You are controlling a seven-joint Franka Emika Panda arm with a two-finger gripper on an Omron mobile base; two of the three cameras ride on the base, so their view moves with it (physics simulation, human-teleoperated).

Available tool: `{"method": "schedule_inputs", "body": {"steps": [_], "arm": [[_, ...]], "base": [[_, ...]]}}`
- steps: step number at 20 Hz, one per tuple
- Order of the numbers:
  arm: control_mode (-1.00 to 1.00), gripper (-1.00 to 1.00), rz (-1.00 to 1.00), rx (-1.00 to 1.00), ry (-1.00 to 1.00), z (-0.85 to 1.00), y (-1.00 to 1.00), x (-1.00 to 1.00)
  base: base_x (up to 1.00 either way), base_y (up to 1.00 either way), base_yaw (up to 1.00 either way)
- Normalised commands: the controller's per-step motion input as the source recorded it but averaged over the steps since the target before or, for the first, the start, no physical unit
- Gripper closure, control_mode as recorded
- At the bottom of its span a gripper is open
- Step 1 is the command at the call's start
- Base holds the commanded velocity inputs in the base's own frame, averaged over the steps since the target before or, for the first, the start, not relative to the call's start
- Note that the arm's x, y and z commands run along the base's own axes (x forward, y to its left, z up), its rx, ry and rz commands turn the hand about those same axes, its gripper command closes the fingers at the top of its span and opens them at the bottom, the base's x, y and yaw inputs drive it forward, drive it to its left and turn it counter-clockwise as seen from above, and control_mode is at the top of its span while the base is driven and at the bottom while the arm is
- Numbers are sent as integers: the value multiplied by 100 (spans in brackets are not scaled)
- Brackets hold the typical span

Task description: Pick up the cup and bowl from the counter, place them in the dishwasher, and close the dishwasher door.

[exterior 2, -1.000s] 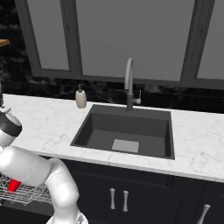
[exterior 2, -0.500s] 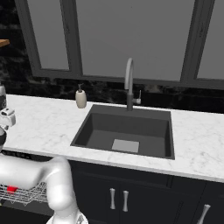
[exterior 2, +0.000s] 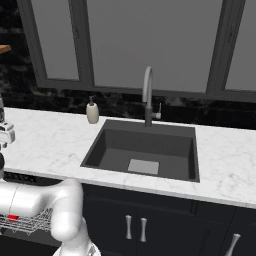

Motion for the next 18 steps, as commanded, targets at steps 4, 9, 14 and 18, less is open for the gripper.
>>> {"method": "schedule_inputs", "body": {"steps": [4,9,14,18], "arm": [[-100,-100,1,0,0,-33,18,0],[-100,-100,0,0,0,-28,23,0],[-100,-100,0,0,0,-23,27,0],[-100,-100,0,0,0,-37,8,7]], "base": [[0,0,0],[0,0,0],[0,0,0],[0,0,0]]}}
